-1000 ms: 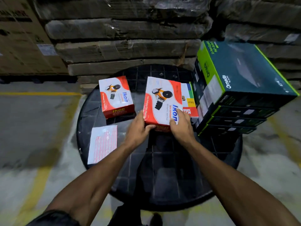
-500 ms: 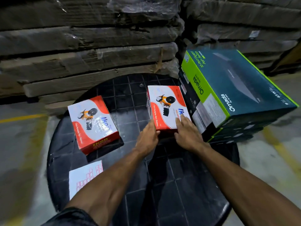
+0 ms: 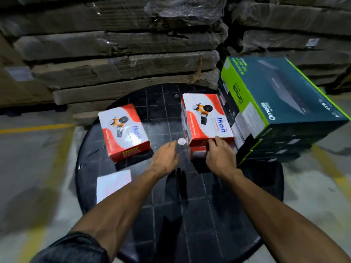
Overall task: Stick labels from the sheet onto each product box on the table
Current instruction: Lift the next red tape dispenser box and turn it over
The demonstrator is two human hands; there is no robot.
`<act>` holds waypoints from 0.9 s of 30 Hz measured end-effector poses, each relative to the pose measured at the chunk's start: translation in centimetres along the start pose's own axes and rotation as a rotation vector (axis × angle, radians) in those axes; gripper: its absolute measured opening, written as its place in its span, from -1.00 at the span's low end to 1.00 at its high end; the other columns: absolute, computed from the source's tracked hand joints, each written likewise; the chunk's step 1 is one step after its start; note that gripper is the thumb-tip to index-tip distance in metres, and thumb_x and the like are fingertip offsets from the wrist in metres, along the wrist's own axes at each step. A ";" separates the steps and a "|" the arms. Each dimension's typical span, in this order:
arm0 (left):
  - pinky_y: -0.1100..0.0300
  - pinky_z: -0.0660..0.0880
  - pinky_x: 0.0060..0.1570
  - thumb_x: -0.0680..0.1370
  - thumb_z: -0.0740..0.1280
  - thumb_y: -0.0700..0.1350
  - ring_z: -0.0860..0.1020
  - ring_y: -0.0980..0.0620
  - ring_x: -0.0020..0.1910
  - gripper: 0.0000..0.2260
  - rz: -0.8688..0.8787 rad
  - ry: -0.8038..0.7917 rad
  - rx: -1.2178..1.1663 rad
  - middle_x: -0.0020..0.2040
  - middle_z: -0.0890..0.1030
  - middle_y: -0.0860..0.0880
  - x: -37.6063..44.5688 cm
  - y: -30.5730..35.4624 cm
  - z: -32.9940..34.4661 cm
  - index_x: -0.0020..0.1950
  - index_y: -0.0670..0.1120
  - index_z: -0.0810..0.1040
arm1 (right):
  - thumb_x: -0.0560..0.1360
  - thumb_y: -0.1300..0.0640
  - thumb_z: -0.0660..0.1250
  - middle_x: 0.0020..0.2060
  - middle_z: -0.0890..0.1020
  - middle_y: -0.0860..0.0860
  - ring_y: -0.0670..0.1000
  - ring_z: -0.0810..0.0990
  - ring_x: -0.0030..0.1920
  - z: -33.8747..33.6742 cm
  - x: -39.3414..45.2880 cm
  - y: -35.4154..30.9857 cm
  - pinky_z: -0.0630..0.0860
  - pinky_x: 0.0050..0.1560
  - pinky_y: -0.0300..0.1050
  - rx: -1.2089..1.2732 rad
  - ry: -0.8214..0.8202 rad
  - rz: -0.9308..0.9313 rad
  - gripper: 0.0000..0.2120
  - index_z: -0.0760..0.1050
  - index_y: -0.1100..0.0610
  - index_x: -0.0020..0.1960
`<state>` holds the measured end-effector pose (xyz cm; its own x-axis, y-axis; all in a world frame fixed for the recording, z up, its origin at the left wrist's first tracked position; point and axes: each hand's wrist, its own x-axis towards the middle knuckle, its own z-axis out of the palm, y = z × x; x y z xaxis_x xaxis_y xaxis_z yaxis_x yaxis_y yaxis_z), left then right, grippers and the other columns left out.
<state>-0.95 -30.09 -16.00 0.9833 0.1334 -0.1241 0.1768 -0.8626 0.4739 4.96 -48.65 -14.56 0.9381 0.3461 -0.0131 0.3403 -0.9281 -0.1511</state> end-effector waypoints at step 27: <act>-0.05 0.29 0.37 0.50 0.41 -0.19 0.29 -0.17 0.44 -0.15 -0.418 0.043 -0.376 0.47 0.29 -0.16 -2.5 -22.2 -5.8 0.59 0.04 -0.08 | 0.43 0.16 0.43 0.11 0.53 0.06 0.06 0.57 0.06 7.4 9.0 -22.3 0.60 0.02 0.00 0.558 -0.445 -0.005 -0.36 0.24 0.05 0.44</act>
<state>-7.09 -8.47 -21.19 0.8257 0.4529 -0.3364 0.5475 -0.4997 0.6712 5.32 -23.79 -18.60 0.7806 0.4838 -0.3956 0.1488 -0.7587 -0.6343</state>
